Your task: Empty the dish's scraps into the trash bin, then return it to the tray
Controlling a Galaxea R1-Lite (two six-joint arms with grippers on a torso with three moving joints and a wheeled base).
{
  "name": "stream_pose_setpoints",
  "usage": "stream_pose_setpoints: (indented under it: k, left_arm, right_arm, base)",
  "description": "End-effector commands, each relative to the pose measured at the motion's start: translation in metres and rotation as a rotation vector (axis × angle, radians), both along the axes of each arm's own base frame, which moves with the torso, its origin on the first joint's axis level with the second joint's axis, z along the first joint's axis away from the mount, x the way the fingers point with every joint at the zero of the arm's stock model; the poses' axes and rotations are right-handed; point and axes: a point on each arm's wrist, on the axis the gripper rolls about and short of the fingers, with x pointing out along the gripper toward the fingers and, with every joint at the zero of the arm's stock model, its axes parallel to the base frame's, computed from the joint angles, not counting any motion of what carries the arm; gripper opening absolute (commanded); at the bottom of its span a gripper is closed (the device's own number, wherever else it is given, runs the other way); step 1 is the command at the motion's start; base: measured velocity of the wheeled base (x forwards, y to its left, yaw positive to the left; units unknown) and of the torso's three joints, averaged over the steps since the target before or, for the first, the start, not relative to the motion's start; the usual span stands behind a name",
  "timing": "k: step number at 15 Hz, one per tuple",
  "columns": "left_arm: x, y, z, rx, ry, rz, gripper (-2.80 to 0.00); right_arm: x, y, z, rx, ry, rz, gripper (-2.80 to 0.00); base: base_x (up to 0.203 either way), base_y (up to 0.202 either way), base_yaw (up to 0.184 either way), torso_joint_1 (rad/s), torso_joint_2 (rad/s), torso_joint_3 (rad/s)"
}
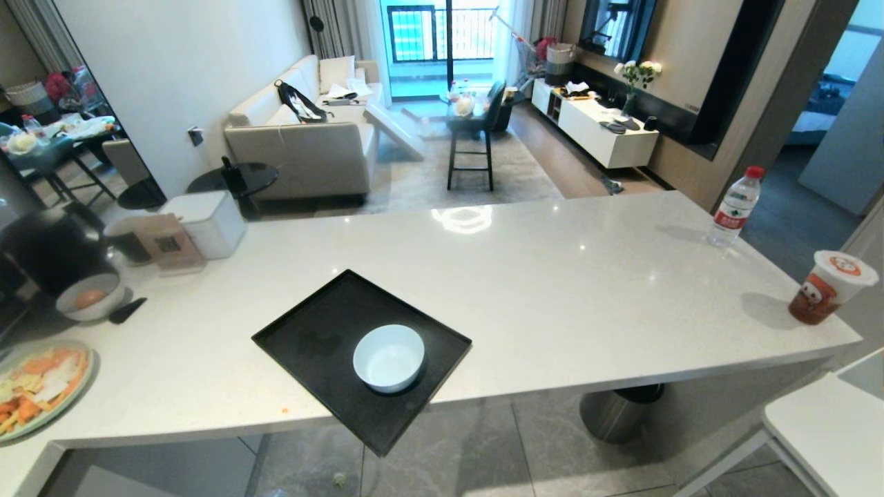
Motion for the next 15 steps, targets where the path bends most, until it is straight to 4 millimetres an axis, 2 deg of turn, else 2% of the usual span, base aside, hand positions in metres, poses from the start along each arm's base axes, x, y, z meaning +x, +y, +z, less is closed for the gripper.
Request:
stream_pose_setpoints:
  k: [1,15]
  left_arm:
    - [0.0000,0.0000,0.0001,0.000,-0.001,0.000,-2.80]
    - [0.0000,0.0000,0.0001,0.000,-0.001,0.000,-2.80]
  right_arm:
    - [0.0000,0.0000,0.0000,0.001,-0.001,0.000,-2.80]
    - [0.0000,0.0000,0.0000,0.001,-0.001,0.000,-2.80]
  base:
    - [0.000,0.000,0.000,0.000,0.00,0.000]
    - [0.000,0.000,0.000,0.000,0.00,0.000]
